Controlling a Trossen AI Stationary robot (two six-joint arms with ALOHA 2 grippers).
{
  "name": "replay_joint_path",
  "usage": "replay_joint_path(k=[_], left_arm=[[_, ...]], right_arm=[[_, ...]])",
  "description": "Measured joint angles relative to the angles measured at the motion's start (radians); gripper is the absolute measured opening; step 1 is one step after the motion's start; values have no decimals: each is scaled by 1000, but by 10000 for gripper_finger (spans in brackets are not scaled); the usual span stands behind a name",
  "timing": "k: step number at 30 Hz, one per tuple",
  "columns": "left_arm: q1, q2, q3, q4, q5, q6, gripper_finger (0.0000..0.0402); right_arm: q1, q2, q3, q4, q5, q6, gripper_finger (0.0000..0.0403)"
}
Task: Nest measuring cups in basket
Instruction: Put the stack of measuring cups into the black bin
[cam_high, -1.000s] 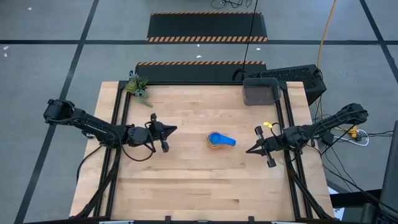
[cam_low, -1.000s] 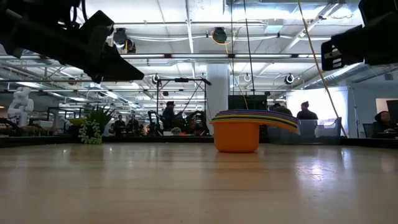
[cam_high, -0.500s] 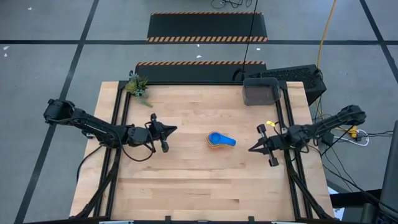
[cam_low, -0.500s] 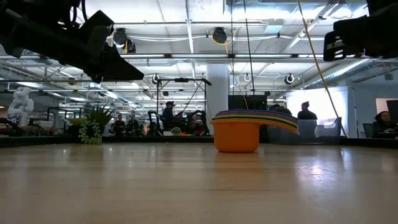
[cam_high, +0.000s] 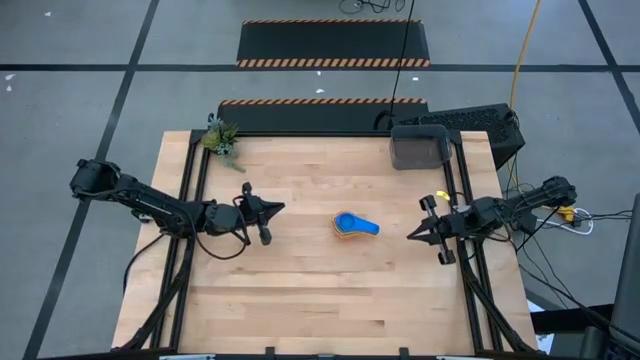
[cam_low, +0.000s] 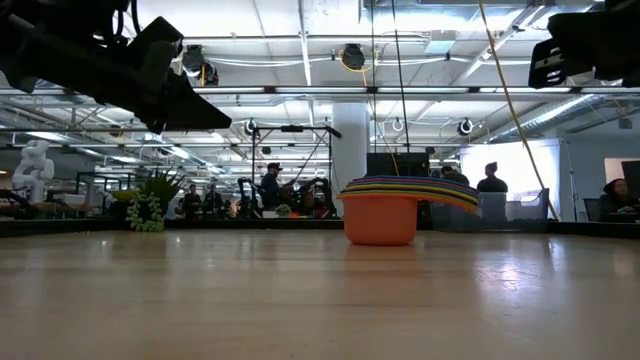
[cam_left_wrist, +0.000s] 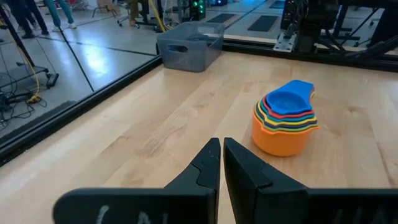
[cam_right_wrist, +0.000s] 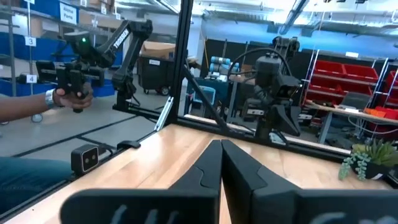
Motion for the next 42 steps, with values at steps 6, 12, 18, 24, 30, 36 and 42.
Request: replay_joint_path(k=[6, 12, 18, 24, 30, 36, 42], left_arm=[[0, 0, 0, 0, 0, 0, 24], [0, 0, 0, 0, 0, 0, 24], [0, 0, 0, 5, 0, 0, 24], [0, 0, 0, 8, 0, 0, 24], [0, 0, 0, 33, 0, 0, 24], [0, 0, 0, 73, 0, 14, 24], [0, 0, 0, 73, 0, 21, 24]], right_arm=[[0, -98, -1, -90, 6, 1, 0], [0, -135, -1, -124, 5, 3, 0], [0, -136, -1, -130, 5, 10, 0], [0, -133, -11, -143, 1, -6, 0], [-38, -133, -11, -159, -3, -58, 0], [-111, -133, -11, -170, -38, -70, 0], [-193, -133, -11, -196, -82, -75, 0]])
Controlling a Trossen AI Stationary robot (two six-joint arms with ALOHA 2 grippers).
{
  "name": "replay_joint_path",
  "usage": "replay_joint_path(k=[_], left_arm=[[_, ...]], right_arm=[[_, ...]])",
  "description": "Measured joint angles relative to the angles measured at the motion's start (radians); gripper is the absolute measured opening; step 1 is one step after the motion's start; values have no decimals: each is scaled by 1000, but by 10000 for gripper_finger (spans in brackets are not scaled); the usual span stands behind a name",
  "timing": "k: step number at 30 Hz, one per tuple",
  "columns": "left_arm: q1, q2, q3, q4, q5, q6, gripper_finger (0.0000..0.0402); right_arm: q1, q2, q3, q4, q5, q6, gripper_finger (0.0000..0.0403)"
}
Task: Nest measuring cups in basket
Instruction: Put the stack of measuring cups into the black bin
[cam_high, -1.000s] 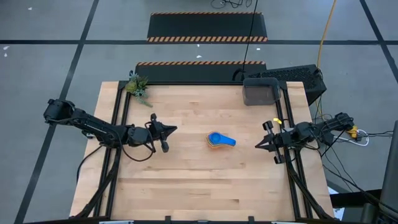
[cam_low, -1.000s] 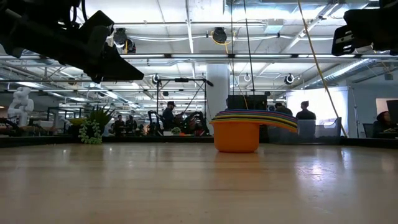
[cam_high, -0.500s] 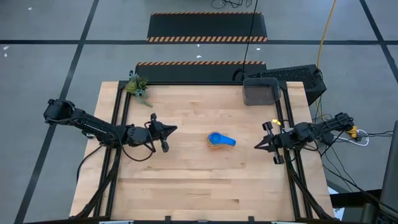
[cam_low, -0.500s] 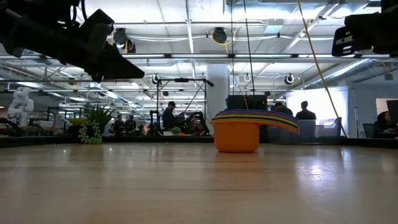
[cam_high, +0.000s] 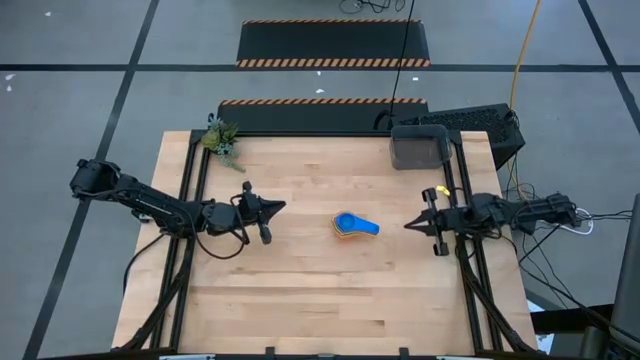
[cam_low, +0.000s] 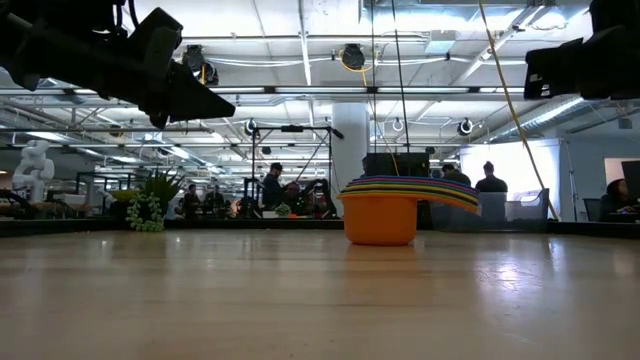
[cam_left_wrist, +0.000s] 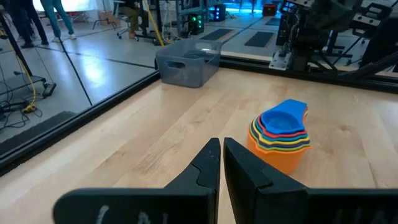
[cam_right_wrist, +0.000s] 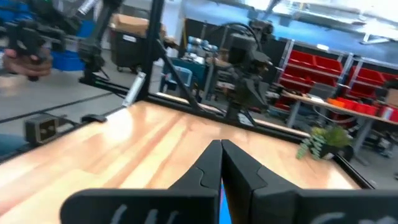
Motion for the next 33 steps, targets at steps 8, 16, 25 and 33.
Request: replay_joint_path(k=[8, 16, 25, 33], left_arm=[[0, 0, 0, -5, 0, 3, 24], [-5, 0, 0, -6, 0, 19, 24], [-20, -13, 0, -9, -2, 37, 24], [-20, -62, -46, -2, -2, 33, 24]], right_arm=[[-76, 0, 0, -34, 59, 25, 0], [-81, 0, 1, -37, 132, 27, 0], [-82, 0, 1, -43, 137, 23, 0], [-81, 0, 1, -41, 136, 23, 0]])
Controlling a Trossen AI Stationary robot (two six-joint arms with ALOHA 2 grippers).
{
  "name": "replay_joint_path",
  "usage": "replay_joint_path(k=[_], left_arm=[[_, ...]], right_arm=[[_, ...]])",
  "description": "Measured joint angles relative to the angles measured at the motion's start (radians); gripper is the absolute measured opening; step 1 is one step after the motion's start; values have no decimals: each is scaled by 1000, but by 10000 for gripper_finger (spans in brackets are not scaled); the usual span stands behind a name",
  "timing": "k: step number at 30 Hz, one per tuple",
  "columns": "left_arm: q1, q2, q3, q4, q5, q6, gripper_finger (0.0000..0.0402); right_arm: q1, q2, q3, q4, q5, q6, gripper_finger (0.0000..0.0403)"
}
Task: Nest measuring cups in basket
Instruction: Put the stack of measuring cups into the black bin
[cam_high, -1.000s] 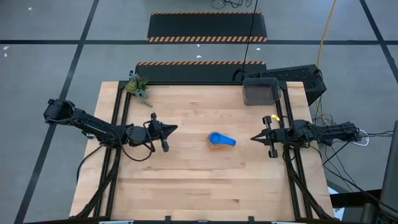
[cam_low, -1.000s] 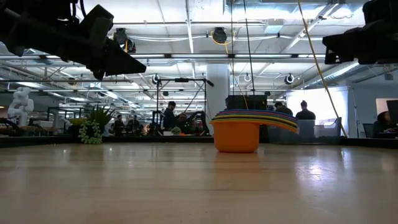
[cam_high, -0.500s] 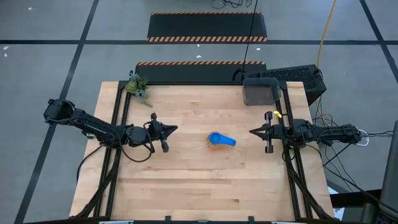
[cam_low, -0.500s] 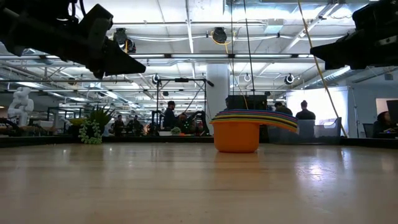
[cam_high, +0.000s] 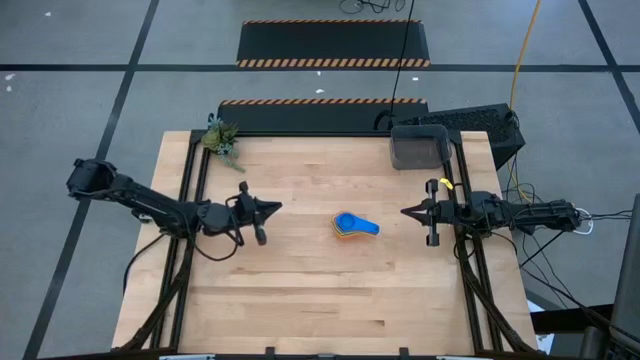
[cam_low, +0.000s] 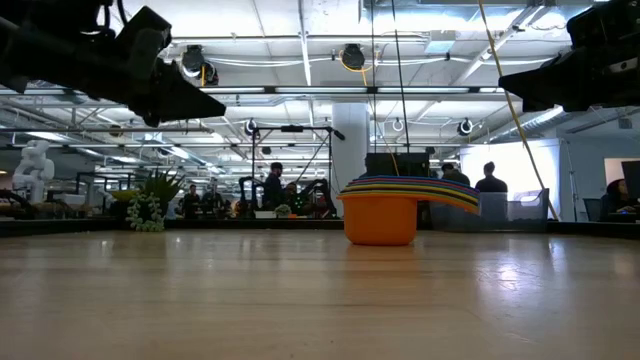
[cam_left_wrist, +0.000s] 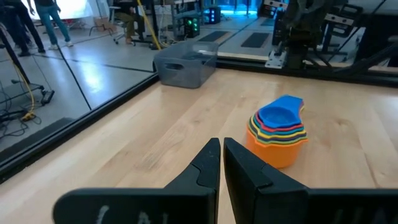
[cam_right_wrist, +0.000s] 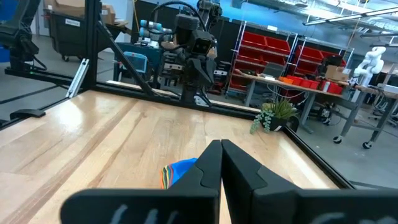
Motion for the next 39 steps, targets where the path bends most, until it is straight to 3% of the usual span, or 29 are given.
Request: replay_joint_path(k=[11, 24, 39], left_arm=[[-43, -113, -232, 308, 0, 7, 23], [-118, -260, -238, 254, 5, 179, 23], [-215, -570, -238, -27, -26, 277, 23]], right_arm=[[0, 0, 0, 3, -1, 0, 0], [0, 0, 0, 4, -1, 0, 0], [0, 0, 0, 4, -2, 0, 0]])
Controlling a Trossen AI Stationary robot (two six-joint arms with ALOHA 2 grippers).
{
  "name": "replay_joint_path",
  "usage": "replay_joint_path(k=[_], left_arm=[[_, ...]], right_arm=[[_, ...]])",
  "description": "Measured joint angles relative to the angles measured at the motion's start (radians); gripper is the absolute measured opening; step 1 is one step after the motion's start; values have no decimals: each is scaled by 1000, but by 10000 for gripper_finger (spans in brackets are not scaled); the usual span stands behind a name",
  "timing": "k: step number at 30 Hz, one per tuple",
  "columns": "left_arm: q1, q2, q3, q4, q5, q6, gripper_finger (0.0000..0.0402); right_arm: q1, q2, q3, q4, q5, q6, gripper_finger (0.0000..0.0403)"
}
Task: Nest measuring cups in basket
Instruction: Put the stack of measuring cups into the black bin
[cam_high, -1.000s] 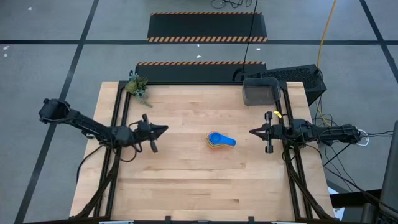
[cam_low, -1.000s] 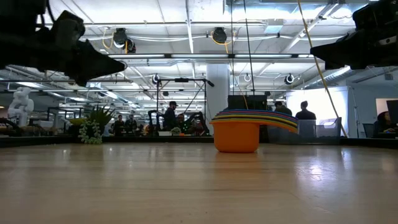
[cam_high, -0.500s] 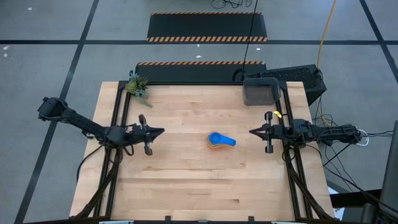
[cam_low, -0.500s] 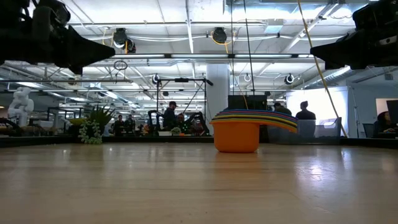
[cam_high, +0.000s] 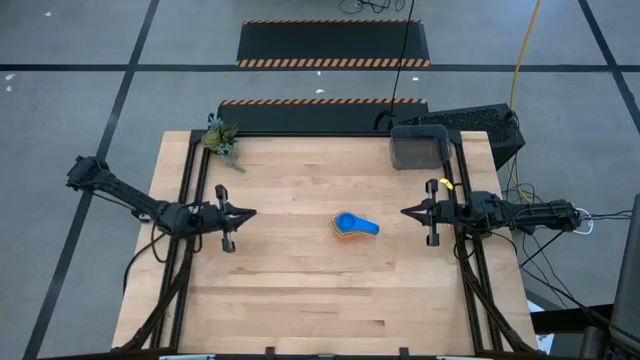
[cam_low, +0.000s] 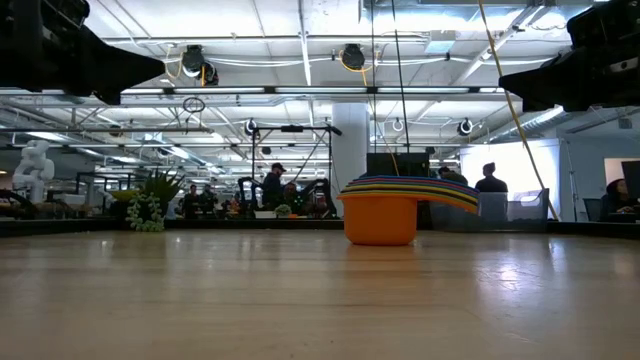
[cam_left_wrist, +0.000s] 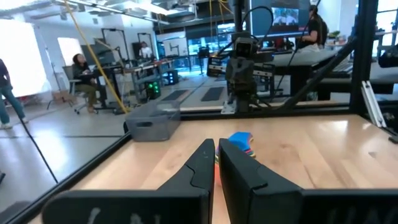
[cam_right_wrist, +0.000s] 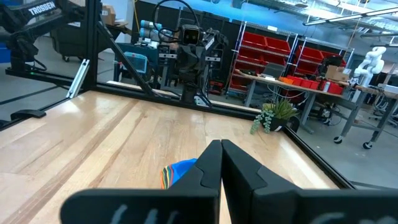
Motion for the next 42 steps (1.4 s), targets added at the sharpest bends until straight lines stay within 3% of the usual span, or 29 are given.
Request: replay_joint_path(k=[18, 27, 35, 42], left_arm=[[-51, -521, 1, -545, -2, 29, 23], [-29, -520, 2, -548, 4, 44, 6], [39, -520, 2, -553, 99, 29, 4], [95, -520, 2, -555, 117, 30, 4]], right_arm=[[0, 0, 0, 0, 0, 0, 0], [0, 8, 0, 1, -1, 0, 0], [0, 7, 0, 1, -1, 0, 0], [0, 7, 0, 1, -1, 0, 0]])
